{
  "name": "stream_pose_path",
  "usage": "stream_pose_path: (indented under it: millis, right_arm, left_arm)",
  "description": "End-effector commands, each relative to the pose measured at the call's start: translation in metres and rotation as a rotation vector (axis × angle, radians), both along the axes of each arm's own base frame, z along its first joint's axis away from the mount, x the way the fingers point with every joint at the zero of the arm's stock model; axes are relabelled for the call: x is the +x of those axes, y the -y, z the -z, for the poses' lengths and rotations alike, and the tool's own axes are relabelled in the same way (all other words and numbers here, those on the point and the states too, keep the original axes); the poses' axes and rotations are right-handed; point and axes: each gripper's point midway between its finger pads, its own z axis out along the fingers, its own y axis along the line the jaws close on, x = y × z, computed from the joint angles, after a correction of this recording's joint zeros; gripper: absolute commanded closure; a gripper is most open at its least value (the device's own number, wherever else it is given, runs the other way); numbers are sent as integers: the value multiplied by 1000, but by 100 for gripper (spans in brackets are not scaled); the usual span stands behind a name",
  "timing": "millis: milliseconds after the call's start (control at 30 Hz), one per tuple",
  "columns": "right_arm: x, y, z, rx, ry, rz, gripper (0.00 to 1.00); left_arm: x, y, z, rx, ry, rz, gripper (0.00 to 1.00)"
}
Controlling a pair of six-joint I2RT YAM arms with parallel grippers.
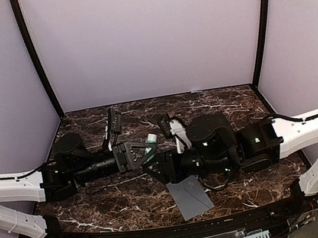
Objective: Place the letter into the envelope and seal it
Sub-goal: Screw the solid glue, then adjust the solid glue.
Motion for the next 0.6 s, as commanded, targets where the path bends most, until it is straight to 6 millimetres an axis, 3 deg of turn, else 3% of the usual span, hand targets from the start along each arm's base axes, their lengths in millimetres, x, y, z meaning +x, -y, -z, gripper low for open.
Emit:
stream_pose_path:
  millis: [0,200,333,433,567]
  right_arm:
    - [-22,13,-54,269,37,-124,35]
    - [-17,43,-52,345,-22,-145,25]
    - [-13,57,-74,446,-6,-165,19]
    - [-14,60,-89,492,7,-194,17]
    - [-17,51,-96,492,4,-230,16]
  left_arm:
    - [-18,-13,-25,-71,32,41,100]
    - [-31,-20,-35,-113,74,94,100]
    - [-48,-18,-43,-139,108,194,100]
    - [-64,-14,-48,-154,122,287,100]
    - [-77,-9,-55,-167,140,354,100]
